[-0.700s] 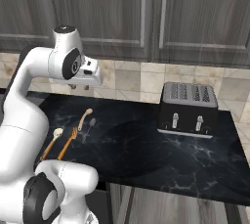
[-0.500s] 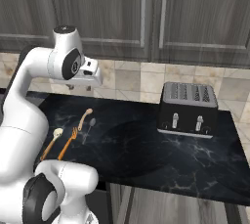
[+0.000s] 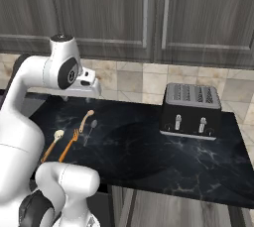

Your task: Organize the utensils by type. Pick up the wooden spoons from the counter and place them in the open cabinet. Then pick up the metallic utensils from the counter and place them in the open drawer.

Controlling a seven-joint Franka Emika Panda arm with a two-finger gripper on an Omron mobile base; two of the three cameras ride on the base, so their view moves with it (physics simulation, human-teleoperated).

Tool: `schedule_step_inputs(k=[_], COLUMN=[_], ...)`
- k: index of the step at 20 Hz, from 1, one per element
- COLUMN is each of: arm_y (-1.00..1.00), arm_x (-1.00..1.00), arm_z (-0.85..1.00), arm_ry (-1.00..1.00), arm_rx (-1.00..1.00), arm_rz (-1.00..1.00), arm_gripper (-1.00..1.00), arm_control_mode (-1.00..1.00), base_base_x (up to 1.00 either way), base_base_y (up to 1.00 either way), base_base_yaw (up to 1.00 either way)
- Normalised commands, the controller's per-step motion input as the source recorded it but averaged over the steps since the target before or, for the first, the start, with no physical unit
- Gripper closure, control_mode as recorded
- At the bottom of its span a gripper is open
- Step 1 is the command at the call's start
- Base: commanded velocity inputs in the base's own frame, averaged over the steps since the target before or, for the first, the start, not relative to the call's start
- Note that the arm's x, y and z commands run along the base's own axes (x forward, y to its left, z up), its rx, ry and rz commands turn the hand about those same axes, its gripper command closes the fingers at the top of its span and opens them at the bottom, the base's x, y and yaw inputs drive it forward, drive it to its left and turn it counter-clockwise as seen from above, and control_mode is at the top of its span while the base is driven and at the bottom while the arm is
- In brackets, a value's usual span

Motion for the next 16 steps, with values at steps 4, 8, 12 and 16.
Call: schedule_step_inputs(k=[4, 8, 12, 16], arm_y=[0.32, 0.41, 0.46, 0.47], arm_x=[-0.06, 0.00, 0.03, 0.35], arm_z=[-0.42, -0.42, -0.39, -0.38], arm_ry=[0.09, 0.08, 0.06, 0.08], arm_rx=[-0.04, -0.03, -0.04, -0.07], arm_rz=[0.00, -0.01, -0.01, 0.00], arm_gripper=[-1.00, -1.00, -1.00, -1.00], arm_control_mode=[-1.00, -1.00, -1.00, -1.00], base_base_x=[0.00, 0.00, 0.00, 0.00], base_base_y=[0.00, 0.00, 0.00, 0.00], base_base_yaw=[0.00, 0.00, 0.00, 0.00])
